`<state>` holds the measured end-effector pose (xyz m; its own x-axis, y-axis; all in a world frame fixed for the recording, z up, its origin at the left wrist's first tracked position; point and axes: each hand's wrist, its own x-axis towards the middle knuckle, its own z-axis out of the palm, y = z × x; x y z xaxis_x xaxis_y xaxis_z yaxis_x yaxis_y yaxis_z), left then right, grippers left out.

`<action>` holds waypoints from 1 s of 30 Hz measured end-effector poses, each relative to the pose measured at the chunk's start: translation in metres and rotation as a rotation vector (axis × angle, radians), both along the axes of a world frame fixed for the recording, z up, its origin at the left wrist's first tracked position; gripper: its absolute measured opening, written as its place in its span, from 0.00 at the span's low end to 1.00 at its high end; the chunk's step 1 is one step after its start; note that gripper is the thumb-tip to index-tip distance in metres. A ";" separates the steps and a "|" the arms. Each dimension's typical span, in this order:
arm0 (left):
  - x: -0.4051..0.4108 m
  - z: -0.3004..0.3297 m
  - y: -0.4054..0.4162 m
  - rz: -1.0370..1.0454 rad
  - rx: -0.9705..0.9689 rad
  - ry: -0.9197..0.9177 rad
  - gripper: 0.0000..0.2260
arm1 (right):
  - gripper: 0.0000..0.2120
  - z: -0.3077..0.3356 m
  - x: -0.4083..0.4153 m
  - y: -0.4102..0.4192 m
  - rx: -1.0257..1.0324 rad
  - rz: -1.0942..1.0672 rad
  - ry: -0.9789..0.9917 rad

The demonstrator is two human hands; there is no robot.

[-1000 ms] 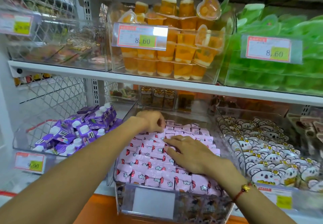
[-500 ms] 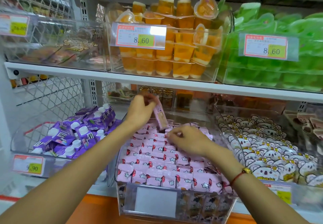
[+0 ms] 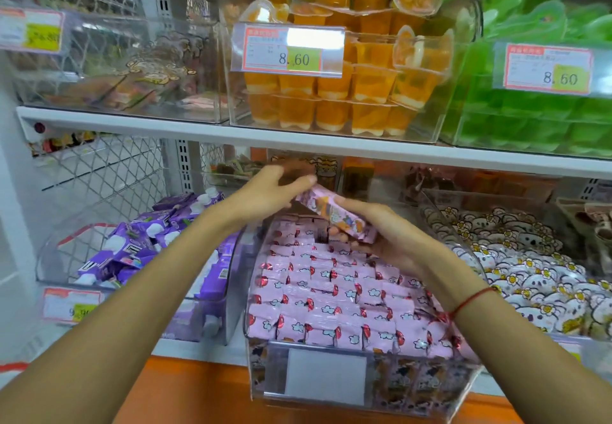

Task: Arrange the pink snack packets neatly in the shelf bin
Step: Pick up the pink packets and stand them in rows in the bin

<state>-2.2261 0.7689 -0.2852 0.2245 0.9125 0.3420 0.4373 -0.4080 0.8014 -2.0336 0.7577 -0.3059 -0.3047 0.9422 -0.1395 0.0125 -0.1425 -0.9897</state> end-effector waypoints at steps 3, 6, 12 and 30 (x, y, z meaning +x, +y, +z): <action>-0.001 -0.002 -0.001 -0.148 0.065 0.157 0.21 | 0.14 0.001 0.005 -0.001 -0.068 0.076 0.063; 0.000 -0.007 0.000 -0.150 0.077 0.152 0.19 | 0.15 0.000 0.006 0.000 -0.097 0.078 0.066; -0.002 -0.013 0.008 0.005 0.107 0.203 0.15 | 0.14 0.003 0.016 0.003 -0.078 -0.143 0.316; 0.022 -0.036 0.015 0.065 0.032 0.669 0.18 | 0.19 -0.029 0.006 0.013 0.707 -0.255 -0.675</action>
<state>-2.2037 0.7838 -0.3215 0.3425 0.9230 0.1755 0.8601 -0.3832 0.3367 -2.0279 0.7709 -0.3352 -0.1466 0.9015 0.4072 0.6521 0.3976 -0.6455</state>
